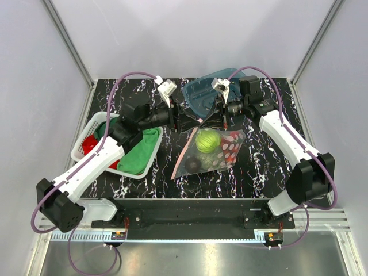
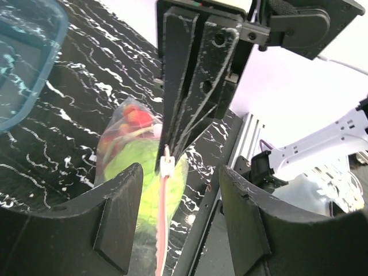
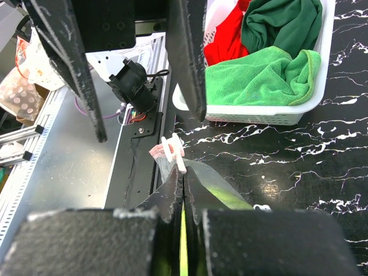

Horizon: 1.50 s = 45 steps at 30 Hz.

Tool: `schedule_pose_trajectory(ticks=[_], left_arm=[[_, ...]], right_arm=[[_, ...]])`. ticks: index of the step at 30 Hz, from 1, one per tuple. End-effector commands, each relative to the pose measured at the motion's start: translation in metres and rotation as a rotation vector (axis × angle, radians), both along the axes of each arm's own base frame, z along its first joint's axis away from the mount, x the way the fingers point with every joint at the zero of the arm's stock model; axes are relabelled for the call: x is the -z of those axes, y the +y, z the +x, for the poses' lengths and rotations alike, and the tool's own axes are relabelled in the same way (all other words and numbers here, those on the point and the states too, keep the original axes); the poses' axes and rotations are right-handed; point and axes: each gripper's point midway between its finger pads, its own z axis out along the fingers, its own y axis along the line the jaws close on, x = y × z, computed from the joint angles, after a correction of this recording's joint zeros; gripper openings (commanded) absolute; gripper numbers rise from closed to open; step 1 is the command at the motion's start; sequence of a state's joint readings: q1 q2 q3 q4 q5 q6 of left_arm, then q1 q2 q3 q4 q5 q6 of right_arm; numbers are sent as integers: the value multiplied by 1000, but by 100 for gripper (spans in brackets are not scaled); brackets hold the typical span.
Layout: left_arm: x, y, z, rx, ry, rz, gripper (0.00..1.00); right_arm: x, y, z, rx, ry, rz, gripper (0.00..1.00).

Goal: Open the zip-top bag and remove the fake food

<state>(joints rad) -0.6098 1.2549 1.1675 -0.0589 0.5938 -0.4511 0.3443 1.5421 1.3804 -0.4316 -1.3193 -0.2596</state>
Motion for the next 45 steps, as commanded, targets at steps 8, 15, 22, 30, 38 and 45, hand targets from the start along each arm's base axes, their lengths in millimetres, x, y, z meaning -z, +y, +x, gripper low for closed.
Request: schedule_pose_trajectory(ticks=[8, 15, 22, 30, 38, 45], left_arm=[[0, -7, 14, -23, -1, -13, 54], [11, -9, 6, 7, 21, -6, 24], [40, -4, 0, 2, 69, 29, 0], [73, 15, -37, -12, 136, 3, 0], [140, 26, -108, -44, 269, 1, 0], [161, 8, -157, -17, 349, -44, 0]], right_arm=[[-22, 2, -8, -36, -42, 40, 0], [-22, 2, -6, -31, -46, 40, 0], [-25, 5, 7, 38, -32, 27, 0], [-24, -3, 48, 231, -27, 20, 0], [-36, -12, 68, 300, -37, 52, 0], [-32, -12, 66, 289, -23, 59, 0]])
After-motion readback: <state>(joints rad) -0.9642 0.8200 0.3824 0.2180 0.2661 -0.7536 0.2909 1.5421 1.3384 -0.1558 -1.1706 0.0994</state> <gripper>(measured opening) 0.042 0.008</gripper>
